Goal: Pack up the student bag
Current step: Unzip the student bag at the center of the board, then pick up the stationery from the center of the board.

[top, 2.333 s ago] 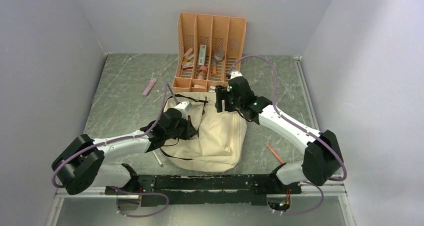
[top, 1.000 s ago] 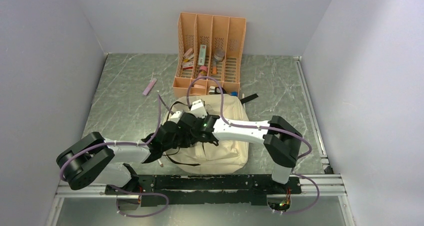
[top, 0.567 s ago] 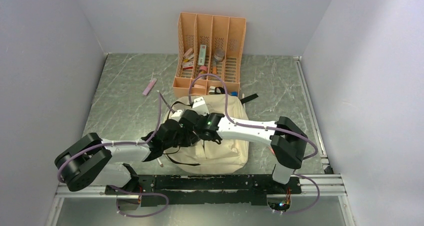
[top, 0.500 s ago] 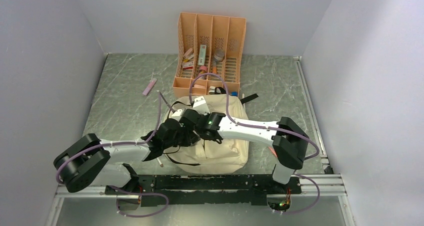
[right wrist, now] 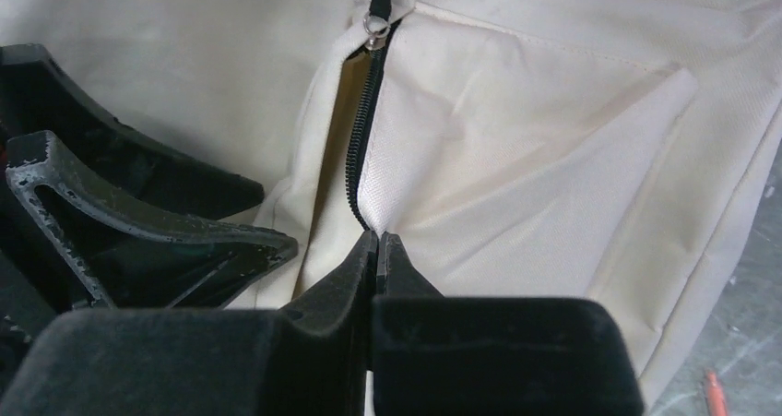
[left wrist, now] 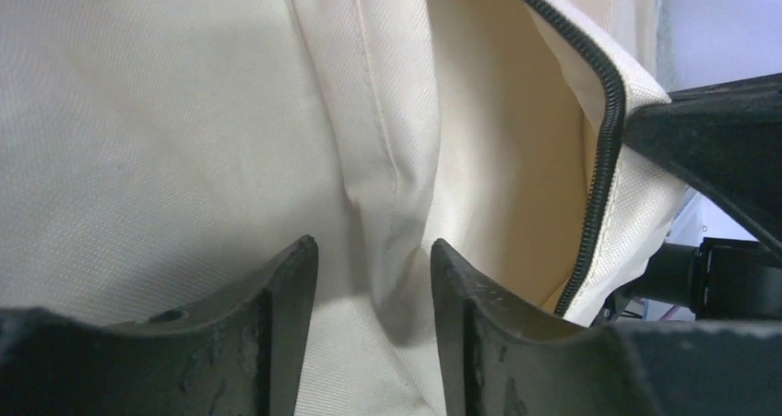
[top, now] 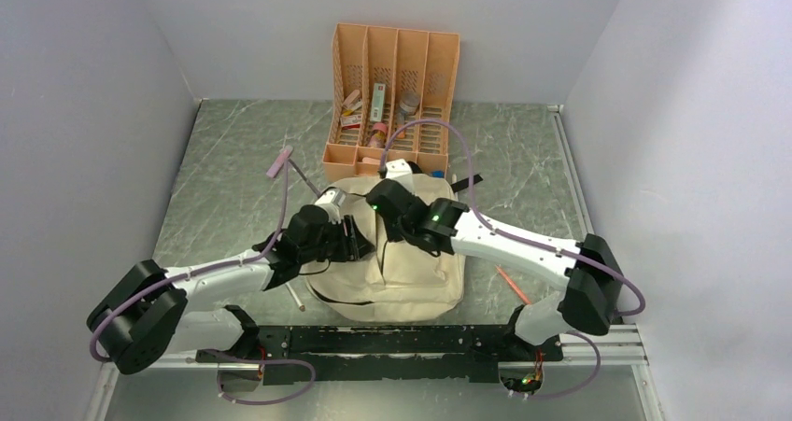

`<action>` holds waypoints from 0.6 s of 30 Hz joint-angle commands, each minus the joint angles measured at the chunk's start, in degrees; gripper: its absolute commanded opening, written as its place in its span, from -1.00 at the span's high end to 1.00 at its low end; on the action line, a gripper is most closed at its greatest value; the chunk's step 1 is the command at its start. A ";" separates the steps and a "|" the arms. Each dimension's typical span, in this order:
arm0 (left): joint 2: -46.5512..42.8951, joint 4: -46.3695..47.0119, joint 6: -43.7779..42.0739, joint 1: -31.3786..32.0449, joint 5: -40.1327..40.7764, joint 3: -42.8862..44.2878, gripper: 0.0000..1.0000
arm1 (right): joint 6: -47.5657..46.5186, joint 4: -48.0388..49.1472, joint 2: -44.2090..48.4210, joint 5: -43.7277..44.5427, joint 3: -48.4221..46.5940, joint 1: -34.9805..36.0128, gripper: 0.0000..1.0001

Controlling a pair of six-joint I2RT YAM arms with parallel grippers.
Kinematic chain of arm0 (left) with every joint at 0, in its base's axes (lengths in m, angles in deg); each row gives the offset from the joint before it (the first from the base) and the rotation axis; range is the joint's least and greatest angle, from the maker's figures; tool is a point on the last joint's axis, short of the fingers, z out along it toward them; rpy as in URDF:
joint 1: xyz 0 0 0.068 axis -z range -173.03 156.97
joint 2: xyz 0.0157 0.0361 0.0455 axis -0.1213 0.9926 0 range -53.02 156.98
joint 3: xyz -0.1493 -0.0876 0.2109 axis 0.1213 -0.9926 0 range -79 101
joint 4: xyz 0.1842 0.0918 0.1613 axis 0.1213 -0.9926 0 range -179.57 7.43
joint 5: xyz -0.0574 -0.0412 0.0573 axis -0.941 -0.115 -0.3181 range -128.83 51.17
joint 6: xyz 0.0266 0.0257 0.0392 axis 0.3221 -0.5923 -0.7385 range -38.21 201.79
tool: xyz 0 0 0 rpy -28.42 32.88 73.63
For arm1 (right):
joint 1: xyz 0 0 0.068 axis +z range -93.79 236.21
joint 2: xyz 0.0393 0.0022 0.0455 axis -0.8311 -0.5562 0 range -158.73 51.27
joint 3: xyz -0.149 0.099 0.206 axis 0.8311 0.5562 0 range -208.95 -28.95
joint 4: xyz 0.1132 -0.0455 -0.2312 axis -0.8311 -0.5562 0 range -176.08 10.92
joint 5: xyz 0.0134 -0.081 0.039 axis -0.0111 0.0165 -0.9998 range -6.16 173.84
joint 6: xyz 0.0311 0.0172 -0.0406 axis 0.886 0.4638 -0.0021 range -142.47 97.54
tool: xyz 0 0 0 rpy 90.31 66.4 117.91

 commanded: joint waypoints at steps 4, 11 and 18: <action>-4.68 -8.79 -3.33 -1.48 0.03 6.11 -0.22 | -2.25 8.52 5.02 -7.89 3.04 -4.79 1.00; -14.22 -31.15 0.19 -2.05 17.13 11.51 -0.26 | -2.90 10.44 6.61 -9.23 5.51 -6.60 1.00; -21.10 -57.97 16.50 -2.05 36.29 14.37 -0.18 | -3.27 12.18 6.85 -10.14 7.49 -6.98 1.00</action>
